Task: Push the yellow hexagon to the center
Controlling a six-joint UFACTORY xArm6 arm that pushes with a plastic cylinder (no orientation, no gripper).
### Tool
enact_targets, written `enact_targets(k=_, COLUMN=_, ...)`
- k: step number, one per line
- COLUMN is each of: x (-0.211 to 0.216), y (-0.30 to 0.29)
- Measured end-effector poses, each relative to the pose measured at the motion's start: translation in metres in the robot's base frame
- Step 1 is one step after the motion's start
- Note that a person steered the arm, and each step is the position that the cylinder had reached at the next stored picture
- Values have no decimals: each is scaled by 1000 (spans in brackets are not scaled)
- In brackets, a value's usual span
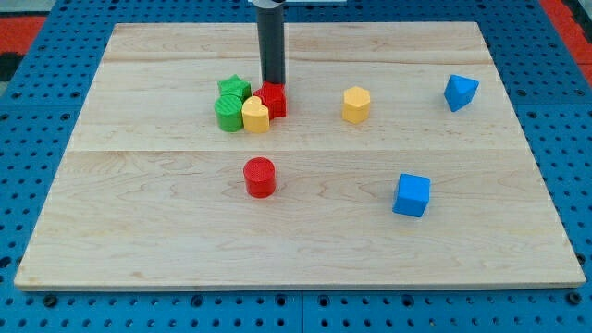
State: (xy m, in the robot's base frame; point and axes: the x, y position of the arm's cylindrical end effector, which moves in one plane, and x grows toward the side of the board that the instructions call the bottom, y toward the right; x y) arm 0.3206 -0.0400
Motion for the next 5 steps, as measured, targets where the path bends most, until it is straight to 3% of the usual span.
enact_targets(k=1, x=-10, y=12)
enact_targets(k=3, x=-7, y=138)
enact_targets(k=5, x=14, y=143)
